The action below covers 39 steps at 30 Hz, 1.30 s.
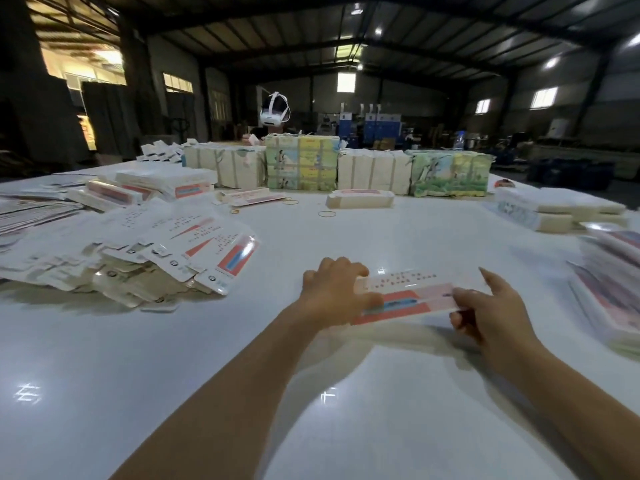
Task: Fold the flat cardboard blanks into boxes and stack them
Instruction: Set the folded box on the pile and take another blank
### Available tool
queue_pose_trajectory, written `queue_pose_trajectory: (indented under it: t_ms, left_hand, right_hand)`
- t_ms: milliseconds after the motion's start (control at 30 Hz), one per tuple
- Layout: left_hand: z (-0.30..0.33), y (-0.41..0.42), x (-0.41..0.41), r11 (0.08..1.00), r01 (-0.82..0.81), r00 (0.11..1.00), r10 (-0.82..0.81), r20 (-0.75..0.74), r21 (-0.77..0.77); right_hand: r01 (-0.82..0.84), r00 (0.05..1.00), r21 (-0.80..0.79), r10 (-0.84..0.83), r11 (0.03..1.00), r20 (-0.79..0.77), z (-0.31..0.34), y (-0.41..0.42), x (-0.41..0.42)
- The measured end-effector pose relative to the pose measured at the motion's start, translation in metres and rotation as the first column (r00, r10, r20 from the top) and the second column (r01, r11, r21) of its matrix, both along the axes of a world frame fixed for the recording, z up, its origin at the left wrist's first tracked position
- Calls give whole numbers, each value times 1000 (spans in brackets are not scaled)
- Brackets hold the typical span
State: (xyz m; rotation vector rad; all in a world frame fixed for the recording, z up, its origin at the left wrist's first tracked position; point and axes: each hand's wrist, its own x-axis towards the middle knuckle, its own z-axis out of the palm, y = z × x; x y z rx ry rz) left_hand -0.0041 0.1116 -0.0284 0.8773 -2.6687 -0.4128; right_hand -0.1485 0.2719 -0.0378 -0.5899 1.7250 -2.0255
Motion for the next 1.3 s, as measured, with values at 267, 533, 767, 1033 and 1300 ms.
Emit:
queue_pose_trajectory:
  t_ms: [267, 533, 767, 1033, 1300]
  left_hand:
    - [-4, 45, -24, 942, -1, 997, -24, -70, -337]
    - [-2, 45, -10, 864, -152, 968, 32, -249, -480]
    - [-2, 46, -8, 810, -54, 977, -79, -200, -585]
    - [10, 35, 7, 962, 128, 949, -190, -252, -241]
    - [7, 29, 10, 986, 127, 948, -151, -279, -104]
  right_hand:
    - [-66, 930, -8, 59, 998, -362, -2, 4, 22]
    - [-152, 884, 123, 191, 981, -427, -5, 1, 28]
    - [-510, 843, 33, 507, 860, -180, -2, 4, 24]
    - [-296, 785, 105, 304, 949, -540, -6, 6, 29]
    - [33, 787, -96, -85, 995, -611, -4, 6, 31]
